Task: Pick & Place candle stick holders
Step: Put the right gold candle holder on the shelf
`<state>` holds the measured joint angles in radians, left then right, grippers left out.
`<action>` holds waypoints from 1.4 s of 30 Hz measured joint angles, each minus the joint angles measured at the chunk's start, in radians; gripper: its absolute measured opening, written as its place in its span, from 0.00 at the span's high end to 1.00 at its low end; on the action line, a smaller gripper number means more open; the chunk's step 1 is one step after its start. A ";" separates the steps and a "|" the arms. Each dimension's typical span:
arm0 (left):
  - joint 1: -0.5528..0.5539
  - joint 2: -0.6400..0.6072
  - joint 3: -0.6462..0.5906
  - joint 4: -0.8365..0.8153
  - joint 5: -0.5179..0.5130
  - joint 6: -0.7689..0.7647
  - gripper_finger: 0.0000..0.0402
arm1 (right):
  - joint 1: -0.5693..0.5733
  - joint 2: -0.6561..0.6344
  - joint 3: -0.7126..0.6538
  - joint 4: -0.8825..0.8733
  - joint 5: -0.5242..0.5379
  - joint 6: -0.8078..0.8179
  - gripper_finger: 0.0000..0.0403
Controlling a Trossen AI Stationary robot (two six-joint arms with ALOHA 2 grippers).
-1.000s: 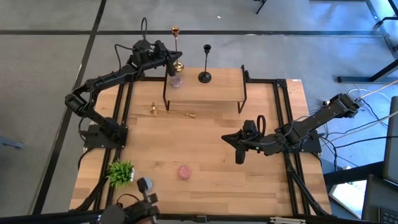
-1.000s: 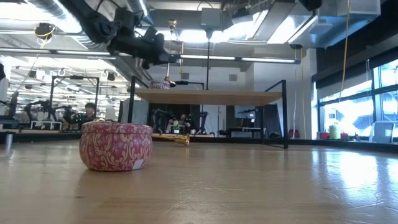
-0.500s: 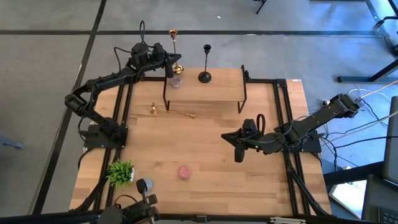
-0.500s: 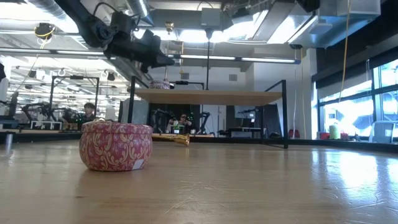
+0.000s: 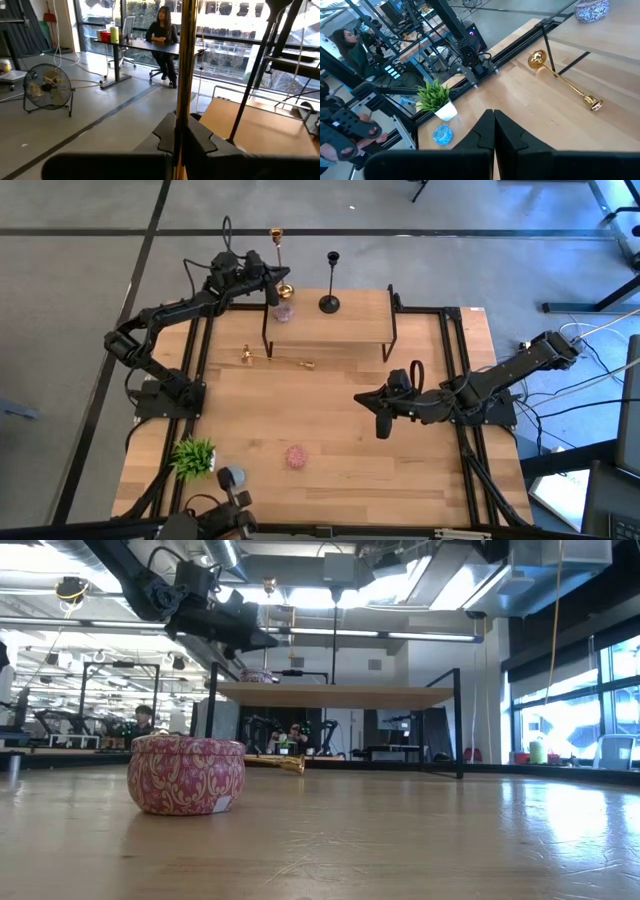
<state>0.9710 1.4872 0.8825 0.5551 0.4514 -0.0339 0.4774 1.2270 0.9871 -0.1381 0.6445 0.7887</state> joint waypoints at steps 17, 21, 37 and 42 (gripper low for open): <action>0.006 0.000 0.000 -0.031 -0.016 0.035 0.98 | 0.000 0.000 0.000 0.000 -0.005 0.000 1.00; 0.006 0.018 0.000 -0.025 -0.019 0.035 0.98 | 0.000 0.000 0.000 0.000 -0.005 0.000 1.00; 0.006 0.053 0.000 0.047 -0.013 -0.021 0.98 | -0.001 0.000 0.000 0.000 -0.001 0.000 1.00; 0.005 0.053 0.000 0.038 -0.013 -0.022 0.98 | -0.005 0.000 0.000 0.000 -0.001 0.000 1.00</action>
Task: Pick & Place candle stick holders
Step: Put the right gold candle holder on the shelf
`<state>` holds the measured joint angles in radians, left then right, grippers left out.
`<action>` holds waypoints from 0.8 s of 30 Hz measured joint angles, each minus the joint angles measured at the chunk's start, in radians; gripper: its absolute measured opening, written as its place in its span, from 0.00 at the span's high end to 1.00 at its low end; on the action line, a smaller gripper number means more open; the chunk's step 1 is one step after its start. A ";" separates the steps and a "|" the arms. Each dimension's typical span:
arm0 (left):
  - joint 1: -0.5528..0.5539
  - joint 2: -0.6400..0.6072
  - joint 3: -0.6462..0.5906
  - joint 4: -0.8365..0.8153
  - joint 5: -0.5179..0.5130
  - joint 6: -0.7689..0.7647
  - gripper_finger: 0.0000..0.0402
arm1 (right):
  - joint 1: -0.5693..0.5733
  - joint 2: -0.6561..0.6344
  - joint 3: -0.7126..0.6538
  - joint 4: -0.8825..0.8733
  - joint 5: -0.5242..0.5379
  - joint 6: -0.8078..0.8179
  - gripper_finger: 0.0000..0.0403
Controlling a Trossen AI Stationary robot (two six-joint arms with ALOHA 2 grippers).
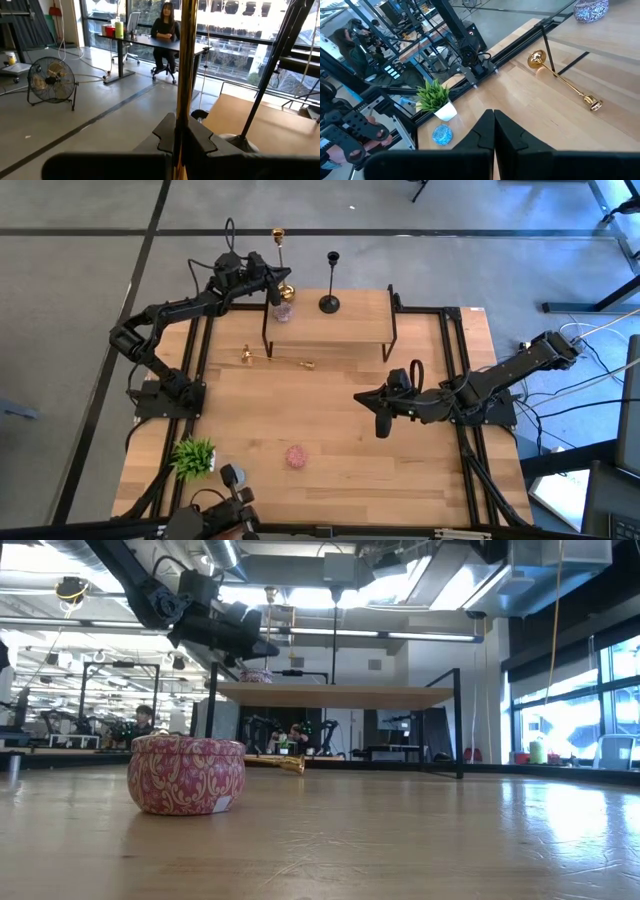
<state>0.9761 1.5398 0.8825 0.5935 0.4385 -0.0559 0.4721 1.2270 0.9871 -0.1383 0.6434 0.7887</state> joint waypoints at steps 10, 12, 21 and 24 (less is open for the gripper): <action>0.001 -0.002 0.000 -0.070 -0.008 0.014 0.95 | 0.000 0.000 0.000 0.000 0.000 0.000 1.00; 0.001 -0.002 0.000 -0.072 -0.007 0.015 0.95 | 0.000 0.000 0.000 0.000 0.000 0.000 1.00; 0.001 -0.005 0.000 -0.074 -0.009 0.001 0.93 | 0.000 0.000 0.000 0.000 0.000 0.000 1.00; 0.001 -0.012 0.000 -0.081 -0.018 -0.028 0.92 | -0.001 0.000 0.000 0.000 0.002 0.000 1.00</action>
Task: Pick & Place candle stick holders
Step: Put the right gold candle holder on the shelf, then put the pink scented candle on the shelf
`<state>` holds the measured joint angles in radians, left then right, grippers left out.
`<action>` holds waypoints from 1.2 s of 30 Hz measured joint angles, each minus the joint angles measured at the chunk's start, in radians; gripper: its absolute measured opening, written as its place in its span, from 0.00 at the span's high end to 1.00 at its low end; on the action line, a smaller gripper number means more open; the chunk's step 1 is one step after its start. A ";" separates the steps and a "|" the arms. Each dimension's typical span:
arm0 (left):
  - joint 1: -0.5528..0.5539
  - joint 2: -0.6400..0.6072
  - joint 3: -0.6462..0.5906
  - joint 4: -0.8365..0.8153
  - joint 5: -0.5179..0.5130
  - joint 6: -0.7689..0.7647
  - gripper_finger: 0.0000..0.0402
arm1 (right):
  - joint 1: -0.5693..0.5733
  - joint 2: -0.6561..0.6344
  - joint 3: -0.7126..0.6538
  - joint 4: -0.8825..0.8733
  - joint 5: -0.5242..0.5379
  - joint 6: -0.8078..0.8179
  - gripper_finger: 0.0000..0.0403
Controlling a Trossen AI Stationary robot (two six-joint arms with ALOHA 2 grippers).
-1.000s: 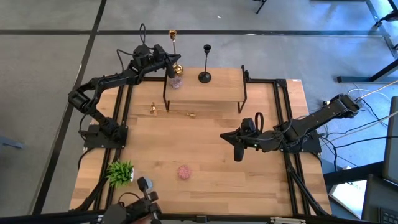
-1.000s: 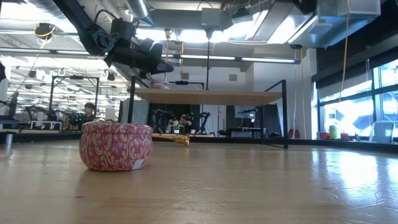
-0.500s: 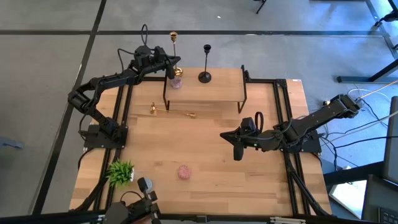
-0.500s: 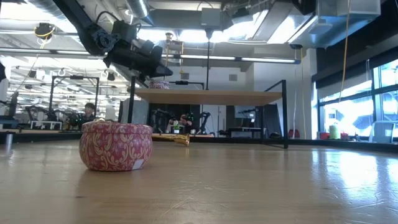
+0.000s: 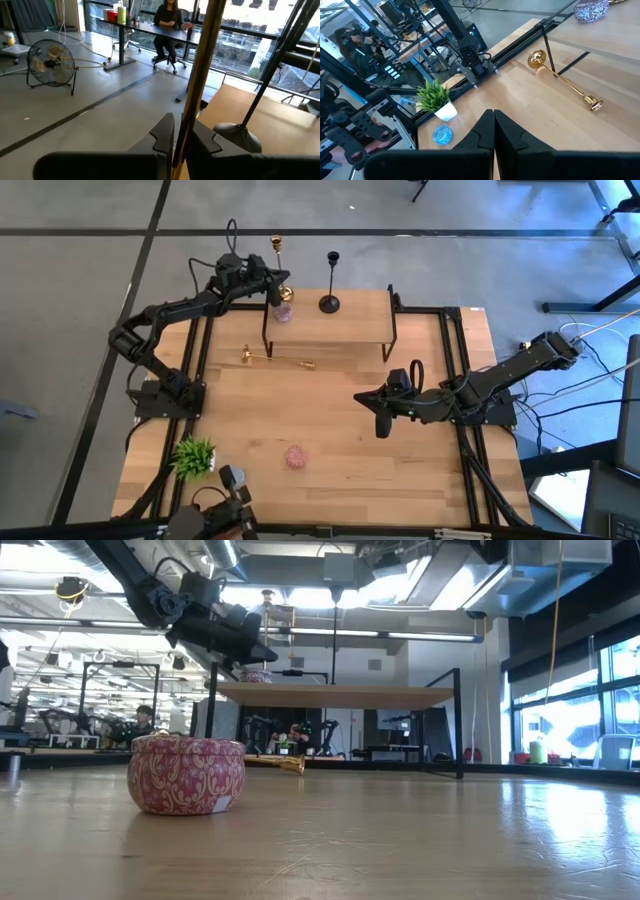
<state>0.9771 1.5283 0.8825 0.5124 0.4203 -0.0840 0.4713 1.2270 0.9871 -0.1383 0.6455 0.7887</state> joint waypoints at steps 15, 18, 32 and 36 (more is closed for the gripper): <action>-0.007 -0.047 0.000 -0.180 -0.045 -0.008 0.81 | -0.001 0.000 0.000 0.000 -0.002 -0.005 1.00; -0.017 -0.046 0.000 -0.179 -0.049 -0.009 0.79 | -0.001 0.000 0.000 0.000 -0.007 -0.008 1.00; -0.040 -0.078 0.000 -0.205 -0.130 -0.037 0.71 | -0.001 0.000 0.000 0.000 -0.022 -0.009 1.00; -0.040 -0.100 0.000 -0.240 -0.139 -0.036 0.70 | -0.001 0.000 0.000 0.000 -0.022 -0.011 1.00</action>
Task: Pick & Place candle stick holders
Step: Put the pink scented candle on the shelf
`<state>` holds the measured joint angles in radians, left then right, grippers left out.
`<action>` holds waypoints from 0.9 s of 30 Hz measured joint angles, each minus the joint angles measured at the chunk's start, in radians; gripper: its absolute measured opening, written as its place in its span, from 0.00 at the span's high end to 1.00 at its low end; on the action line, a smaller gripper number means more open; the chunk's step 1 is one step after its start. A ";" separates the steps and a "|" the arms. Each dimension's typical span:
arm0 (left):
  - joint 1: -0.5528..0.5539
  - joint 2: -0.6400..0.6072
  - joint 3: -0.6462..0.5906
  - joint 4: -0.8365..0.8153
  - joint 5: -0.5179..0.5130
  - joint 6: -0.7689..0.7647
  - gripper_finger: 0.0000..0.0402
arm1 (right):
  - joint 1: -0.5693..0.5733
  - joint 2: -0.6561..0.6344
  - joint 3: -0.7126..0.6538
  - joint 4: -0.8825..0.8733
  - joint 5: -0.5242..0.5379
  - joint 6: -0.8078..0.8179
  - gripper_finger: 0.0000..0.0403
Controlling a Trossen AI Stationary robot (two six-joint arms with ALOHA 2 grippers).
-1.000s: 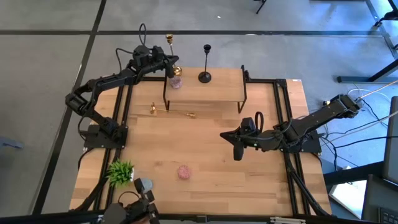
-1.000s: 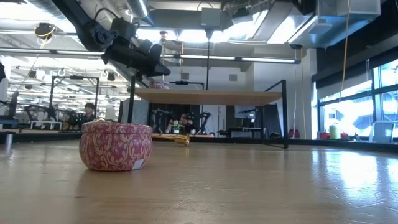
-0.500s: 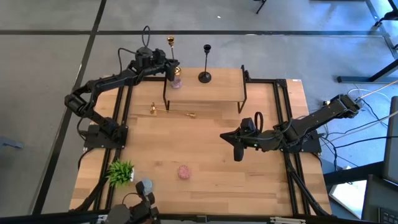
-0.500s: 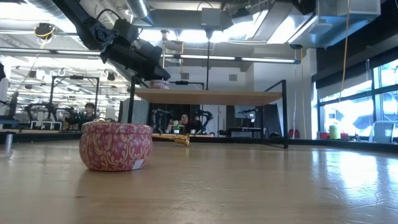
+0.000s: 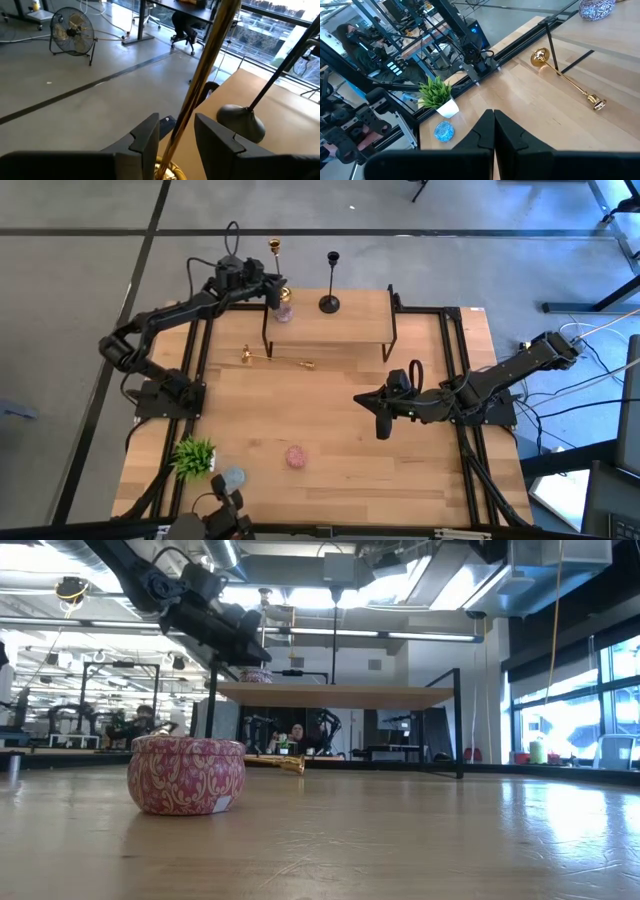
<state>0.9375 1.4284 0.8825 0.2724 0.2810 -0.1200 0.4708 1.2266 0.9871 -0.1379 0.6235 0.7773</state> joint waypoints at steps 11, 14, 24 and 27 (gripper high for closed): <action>0.000 -0.014 0.000 -0.071 0.000 0.000 0.70 | 0.000 0.000 0.000 0.000 0.000 -0.008 1.00; 0.000 -0.014 0.000 -0.071 0.000 0.000 0.70 | 0.000 0.000 0.000 0.000 0.000 -0.008 1.00; 0.001 -0.052 0.000 -0.122 -0.018 0.004 0.70 | 0.000 0.000 0.000 0.000 0.001 -0.011 1.00; 0.001 -0.085 0.000 -0.162 -0.029 0.034 0.70 | 0.000 0.000 0.000 0.000 0.001 -0.022 1.00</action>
<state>0.9382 1.3438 0.8825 0.1103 0.2523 -0.0862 0.4706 1.2263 0.9871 -0.1383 0.6247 0.7550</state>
